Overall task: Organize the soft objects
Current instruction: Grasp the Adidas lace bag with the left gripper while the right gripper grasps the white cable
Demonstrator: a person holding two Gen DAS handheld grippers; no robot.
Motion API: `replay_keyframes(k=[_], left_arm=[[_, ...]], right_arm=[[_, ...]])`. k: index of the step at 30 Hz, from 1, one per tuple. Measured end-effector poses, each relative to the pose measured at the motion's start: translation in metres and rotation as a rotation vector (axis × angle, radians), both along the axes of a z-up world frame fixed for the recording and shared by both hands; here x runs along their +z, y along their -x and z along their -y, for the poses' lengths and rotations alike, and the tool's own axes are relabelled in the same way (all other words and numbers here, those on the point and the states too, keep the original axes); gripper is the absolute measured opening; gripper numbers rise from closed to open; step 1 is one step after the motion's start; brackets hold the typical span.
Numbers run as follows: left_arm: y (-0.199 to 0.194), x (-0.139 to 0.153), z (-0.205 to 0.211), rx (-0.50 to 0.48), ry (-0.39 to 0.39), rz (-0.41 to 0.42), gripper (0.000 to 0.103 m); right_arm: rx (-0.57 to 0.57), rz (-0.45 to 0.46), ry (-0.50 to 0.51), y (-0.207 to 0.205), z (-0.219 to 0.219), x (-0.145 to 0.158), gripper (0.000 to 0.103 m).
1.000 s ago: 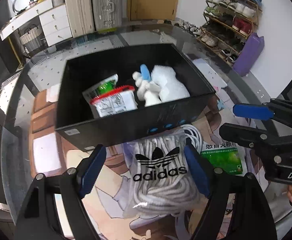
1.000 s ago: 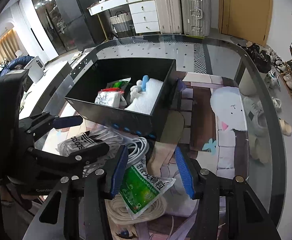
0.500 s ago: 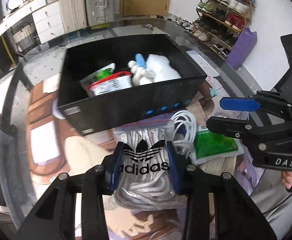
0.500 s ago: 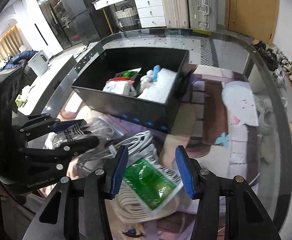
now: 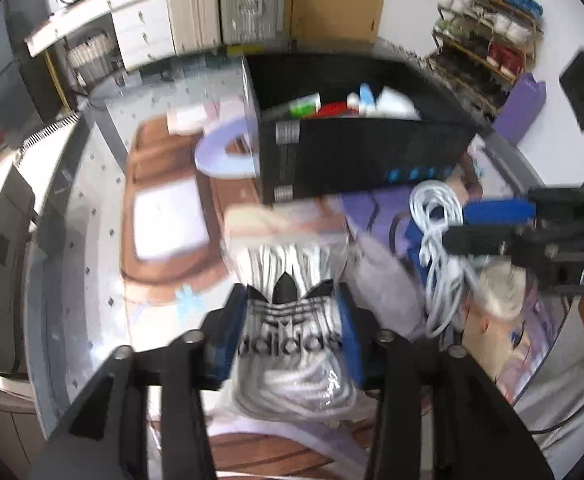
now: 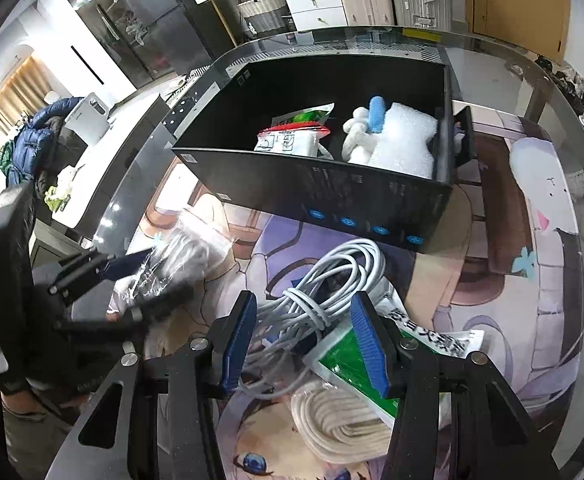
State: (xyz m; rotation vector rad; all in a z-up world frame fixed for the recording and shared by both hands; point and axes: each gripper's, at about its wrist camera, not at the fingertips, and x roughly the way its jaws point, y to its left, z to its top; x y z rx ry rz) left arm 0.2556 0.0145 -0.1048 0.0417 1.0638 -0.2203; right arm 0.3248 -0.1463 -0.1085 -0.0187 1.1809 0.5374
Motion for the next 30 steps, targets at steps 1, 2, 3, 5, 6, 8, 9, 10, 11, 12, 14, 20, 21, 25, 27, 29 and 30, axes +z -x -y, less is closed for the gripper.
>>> replay_keyframes(k=[1,2,3,5,6,8,9,10,11,12,14,20,21,25,27,29,30], left_arm=[[0.001,-0.004,-0.001,0.003,0.007,-0.021,0.059],[0.001,-0.007,-0.002,0.009,0.025,-0.035,0.061],[0.002,-0.007,-0.003,0.006,0.029,-0.028,0.063],[0.000,-0.007,-0.003,0.011,0.015,-0.025,0.064],[-0.001,-0.008,-0.003,0.016,0.017,-0.029,0.064],[-0.003,-0.009,-0.006,0.021,0.030,-0.037,0.064],[-0.003,-0.008,-0.005,0.026,0.028,-0.035,0.064],[-0.003,-0.008,-0.005,0.025,0.021,-0.035,0.064],[-0.003,-0.009,-0.004,0.020,0.013,-0.039,0.064],[-0.002,-0.009,-0.003,0.017,0.008,-0.040,0.064],[-0.003,-0.010,-0.001,0.011,0.002,-0.049,0.064],[0.001,-0.007,-0.006,0.028,0.022,-0.058,0.065],[0.001,-0.006,-0.007,0.030,0.028,-0.058,0.066],[0.002,-0.004,-0.004,0.021,0.031,-0.049,0.070],[0.002,-0.006,-0.001,0.021,0.024,-0.053,0.070],[0.001,-0.008,0.004,0.020,0.009,-0.051,0.070],[0.001,-0.008,0.006,0.021,-0.003,-0.045,0.070]], right_arm=[[0.002,0.003,0.008,0.000,-0.002,-0.001,0.050],[0.005,0.004,0.007,0.000,-0.005,-0.001,0.050],[0.009,0.003,0.010,0.000,-0.008,-0.002,0.050],[0.010,0.005,0.016,0.000,-0.012,-0.003,0.050],[0.014,0.000,0.015,0.000,-0.015,-0.004,0.050],[0.026,-0.008,0.012,0.001,-0.019,-0.005,0.050],[0.035,-0.013,0.013,0.001,-0.022,-0.007,0.050],[0.042,-0.019,0.012,0.001,-0.024,-0.008,0.050],[0.050,-0.028,0.010,0.002,-0.027,-0.010,0.050],[0.058,-0.033,0.012,0.003,-0.030,-0.012,0.050],[0.080,-0.041,0.026,0.004,-0.035,-0.016,0.050],[0.139,-0.012,0.085,0.012,-0.043,-0.019,0.031],[0.141,-0.011,0.083,0.014,-0.040,-0.018,0.030],[0.153,0.013,0.107,0.021,-0.036,-0.016,0.030],[0.163,0.016,0.116,0.024,-0.038,-0.018,0.030],[0.162,0.017,0.117,0.025,-0.036,-0.019,0.030],[0.160,0.019,0.117,0.025,-0.037,-0.019,0.030]])
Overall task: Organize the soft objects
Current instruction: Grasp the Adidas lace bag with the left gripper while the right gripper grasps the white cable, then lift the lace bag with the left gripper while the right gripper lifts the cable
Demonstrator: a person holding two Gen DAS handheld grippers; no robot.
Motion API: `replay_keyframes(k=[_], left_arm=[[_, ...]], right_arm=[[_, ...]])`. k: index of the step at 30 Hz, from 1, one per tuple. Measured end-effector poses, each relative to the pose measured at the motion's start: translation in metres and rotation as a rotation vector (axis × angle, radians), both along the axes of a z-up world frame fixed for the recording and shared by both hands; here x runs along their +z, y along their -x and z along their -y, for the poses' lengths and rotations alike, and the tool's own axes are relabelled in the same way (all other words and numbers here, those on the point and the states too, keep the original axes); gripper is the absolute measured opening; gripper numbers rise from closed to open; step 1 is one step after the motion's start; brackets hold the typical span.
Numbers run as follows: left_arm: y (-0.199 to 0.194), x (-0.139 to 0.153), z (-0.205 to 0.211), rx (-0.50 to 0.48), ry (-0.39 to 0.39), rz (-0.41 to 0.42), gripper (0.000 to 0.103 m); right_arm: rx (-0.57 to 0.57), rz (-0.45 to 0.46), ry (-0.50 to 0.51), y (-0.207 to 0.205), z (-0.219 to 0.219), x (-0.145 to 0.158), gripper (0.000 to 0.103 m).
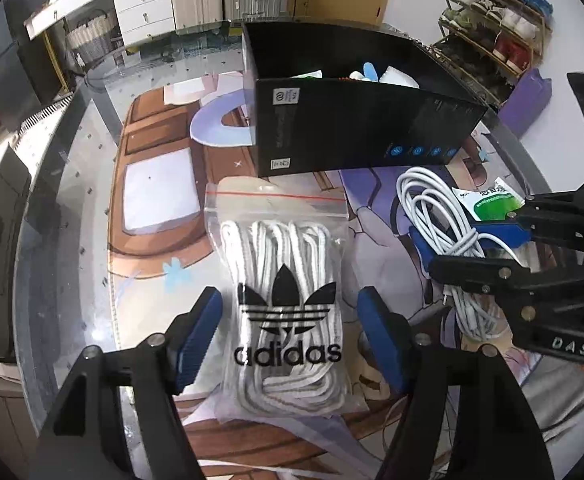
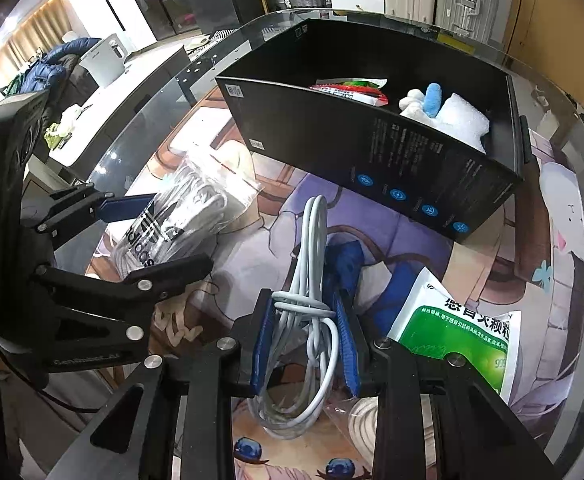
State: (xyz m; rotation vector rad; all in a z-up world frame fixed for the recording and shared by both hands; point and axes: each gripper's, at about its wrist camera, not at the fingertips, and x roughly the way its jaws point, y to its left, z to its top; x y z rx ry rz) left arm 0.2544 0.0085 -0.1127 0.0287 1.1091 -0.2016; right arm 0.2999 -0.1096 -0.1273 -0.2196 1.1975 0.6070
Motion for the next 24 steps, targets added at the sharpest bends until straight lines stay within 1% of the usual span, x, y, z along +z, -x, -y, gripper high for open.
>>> replay_keyframes(k=[2,4,6,7,10,13,15,17,21,24], left_arm=[[-0.001,-0.002,0.003,0.007,-0.024,0.001,0.069],[-0.001,-0.001,0.005,0.007,-0.042,0.014,0.059],[0.000,-0.001,0.007,0.002,-0.065,0.023,0.053],[0.000,-0.001,0.008,0.005,-0.061,0.023,0.049],[0.000,0.001,0.009,0.018,-0.061,0.021,0.043],[0.000,0.004,0.008,0.017,-0.056,0.018,0.038],[0.001,0.006,0.006,0.023,-0.039,0.021,0.036],[0.003,0.013,0.006,0.020,-0.039,0.038,0.036],[0.012,0.032,0.004,0.024,-0.043,0.103,0.034],[0.020,0.049,0.004,0.024,-0.021,0.156,0.034]], right_arm=[[-0.001,0.004,0.006,0.000,-0.001,-0.001,0.030],[0.004,0.012,0.010,0.002,-0.001,-0.001,0.030],[0.010,0.013,0.009,0.003,-0.001,0.000,0.030],[0.016,0.013,0.009,0.004,-0.001,0.000,0.030],[0.021,0.008,0.010,0.005,0.000,0.000,0.030],[0.019,0.027,0.018,0.006,-0.002,0.002,0.029],[0.018,0.035,0.009,0.008,-0.001,0.006,0.029],[0.015,0.053,-0.010,0.011,0.002,0.015,0.029],[0.010,0.112,-0.036,0.021,0.005,0.034,0.029],[0.011,0.156,-0.056,0.029,0.007,0.048,0.029]])
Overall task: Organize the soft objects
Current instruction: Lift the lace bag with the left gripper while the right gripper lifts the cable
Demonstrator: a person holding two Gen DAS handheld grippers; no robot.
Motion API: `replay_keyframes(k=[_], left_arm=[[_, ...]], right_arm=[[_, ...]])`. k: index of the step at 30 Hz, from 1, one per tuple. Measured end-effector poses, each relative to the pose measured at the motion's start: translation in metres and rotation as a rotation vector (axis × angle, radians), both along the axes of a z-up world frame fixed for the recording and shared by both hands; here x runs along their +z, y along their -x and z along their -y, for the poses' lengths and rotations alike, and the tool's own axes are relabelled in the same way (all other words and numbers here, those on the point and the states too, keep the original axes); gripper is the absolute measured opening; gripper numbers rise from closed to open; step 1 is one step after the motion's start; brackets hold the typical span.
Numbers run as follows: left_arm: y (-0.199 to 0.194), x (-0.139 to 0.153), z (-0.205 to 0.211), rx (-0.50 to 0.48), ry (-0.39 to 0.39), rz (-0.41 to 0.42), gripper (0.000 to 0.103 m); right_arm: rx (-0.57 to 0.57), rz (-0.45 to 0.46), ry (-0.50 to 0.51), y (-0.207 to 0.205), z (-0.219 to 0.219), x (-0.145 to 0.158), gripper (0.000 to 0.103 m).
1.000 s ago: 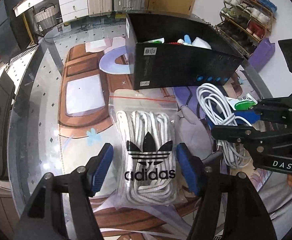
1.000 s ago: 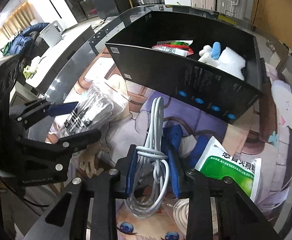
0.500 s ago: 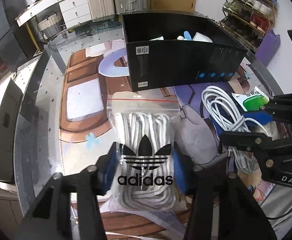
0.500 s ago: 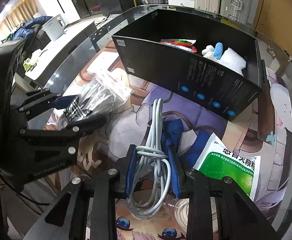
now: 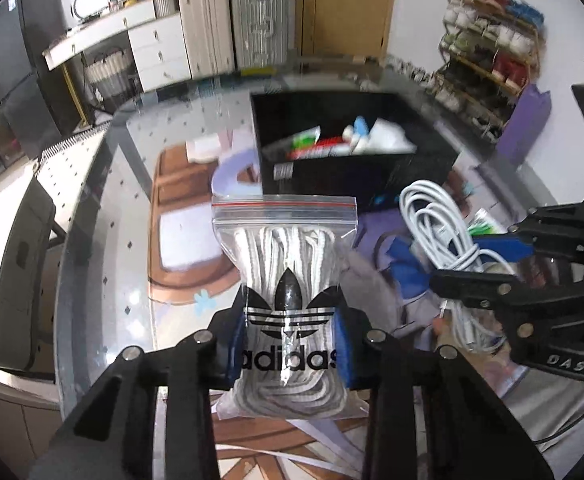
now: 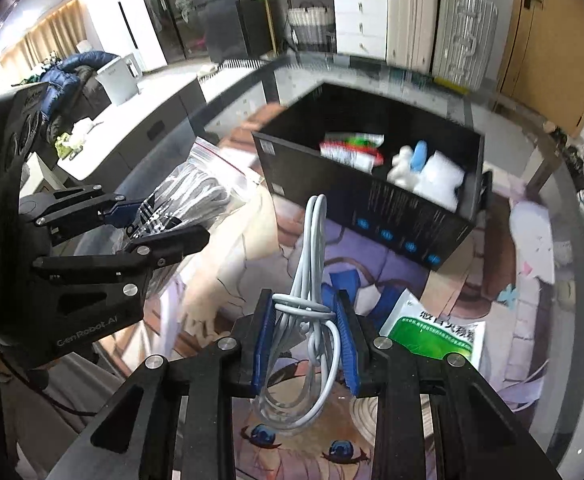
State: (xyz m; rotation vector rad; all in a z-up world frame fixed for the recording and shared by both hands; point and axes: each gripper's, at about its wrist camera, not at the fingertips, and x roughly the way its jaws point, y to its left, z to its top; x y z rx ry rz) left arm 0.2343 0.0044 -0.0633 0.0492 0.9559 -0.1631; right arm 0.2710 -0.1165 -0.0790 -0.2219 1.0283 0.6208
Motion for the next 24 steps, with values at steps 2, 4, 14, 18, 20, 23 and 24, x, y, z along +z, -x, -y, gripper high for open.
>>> replay_keyframes(k=[2,4,14,18,20,23,24], left_arm=[[0.006,0.011,0.002,-0.005,0.016,0.031,0.034],[0.011,0.020,0.005,-0.010,0.022,0.060,0.034],[0.007,0.070,0.014,0.001,0.059,0.206,0.034],[0.001,0.082,0.016,-0.002,0.083,0.235,0.034],[-0.002,0.090,0.018,-0.005,0.088,0.262,0.034],[-0.009,0.102,0.018,0.000,0.103,0.295,0.034],[-0.012,0.104,0.017,0.004,0.111,0.303,0.034]], right_arm=[[0.000,0.015,-0.018,0.004,0.001,0.008,0.029],[-0.009,0.038,-0.037,0.007,0.006,0.017,0.029],[-0.057,0.170,-0.120,0.015,0.019,0.067,0.029],[-0.080,0.241,-0.145,0.015,0.024,0.092,0.029],[-0.094,0.275,-0.151,0.013,0.025,0.102,0.029],[-0.115,0.324,-0.159,0.008,0.026,0.116,0.029],[-0.123,0.336,-0.162,0.004,0.026,0.120,0.029]])
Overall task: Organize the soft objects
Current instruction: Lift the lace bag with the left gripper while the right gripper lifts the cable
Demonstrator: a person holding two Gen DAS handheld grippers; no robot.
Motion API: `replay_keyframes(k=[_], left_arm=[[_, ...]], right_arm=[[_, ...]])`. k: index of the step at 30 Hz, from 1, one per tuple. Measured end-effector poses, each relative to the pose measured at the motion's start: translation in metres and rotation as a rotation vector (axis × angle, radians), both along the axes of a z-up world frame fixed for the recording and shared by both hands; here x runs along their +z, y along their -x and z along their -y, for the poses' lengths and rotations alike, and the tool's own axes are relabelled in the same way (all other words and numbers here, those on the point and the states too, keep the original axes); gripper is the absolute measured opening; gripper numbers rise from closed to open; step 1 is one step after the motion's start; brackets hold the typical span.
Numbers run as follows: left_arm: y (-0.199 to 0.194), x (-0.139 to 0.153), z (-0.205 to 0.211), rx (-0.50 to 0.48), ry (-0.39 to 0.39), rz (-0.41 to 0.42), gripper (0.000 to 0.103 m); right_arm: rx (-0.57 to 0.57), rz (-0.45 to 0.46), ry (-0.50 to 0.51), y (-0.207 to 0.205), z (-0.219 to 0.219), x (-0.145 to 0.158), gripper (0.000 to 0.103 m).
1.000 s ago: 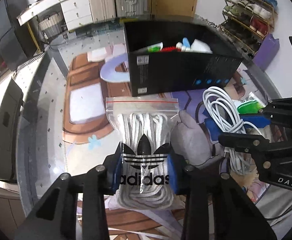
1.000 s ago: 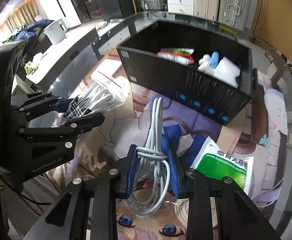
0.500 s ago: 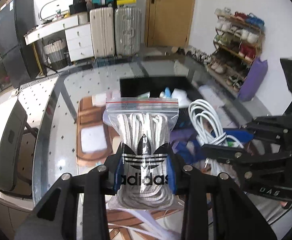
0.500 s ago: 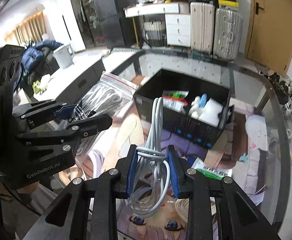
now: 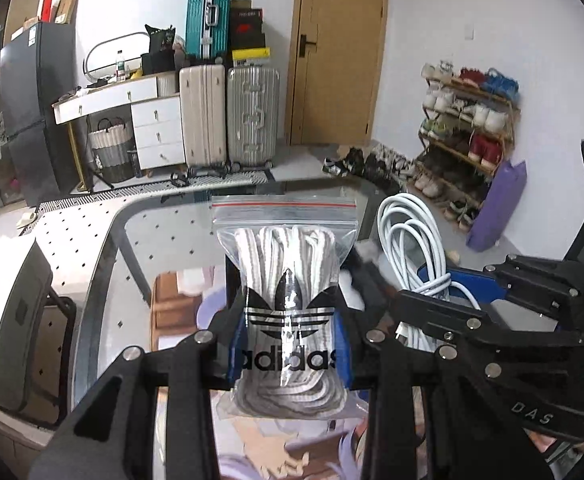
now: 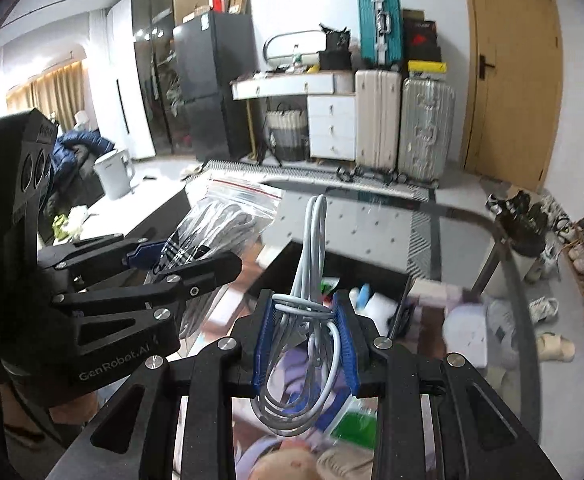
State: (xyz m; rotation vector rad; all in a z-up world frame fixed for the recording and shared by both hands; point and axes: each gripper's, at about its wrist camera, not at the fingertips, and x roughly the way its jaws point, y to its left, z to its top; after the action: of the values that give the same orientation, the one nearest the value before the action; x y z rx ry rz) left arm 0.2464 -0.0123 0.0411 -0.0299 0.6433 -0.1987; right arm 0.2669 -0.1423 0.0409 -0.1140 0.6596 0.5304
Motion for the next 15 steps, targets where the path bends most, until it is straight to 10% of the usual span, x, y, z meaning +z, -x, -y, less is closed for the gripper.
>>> replay_keyframes(k=[15], left_arm=[[-0.071,-0.013,-0.005,0.030,0.068,0.018,0.034]], right_arm=[[-0.095,0.045,0.050,-0.085,-0.002,-0.020,0.029]])
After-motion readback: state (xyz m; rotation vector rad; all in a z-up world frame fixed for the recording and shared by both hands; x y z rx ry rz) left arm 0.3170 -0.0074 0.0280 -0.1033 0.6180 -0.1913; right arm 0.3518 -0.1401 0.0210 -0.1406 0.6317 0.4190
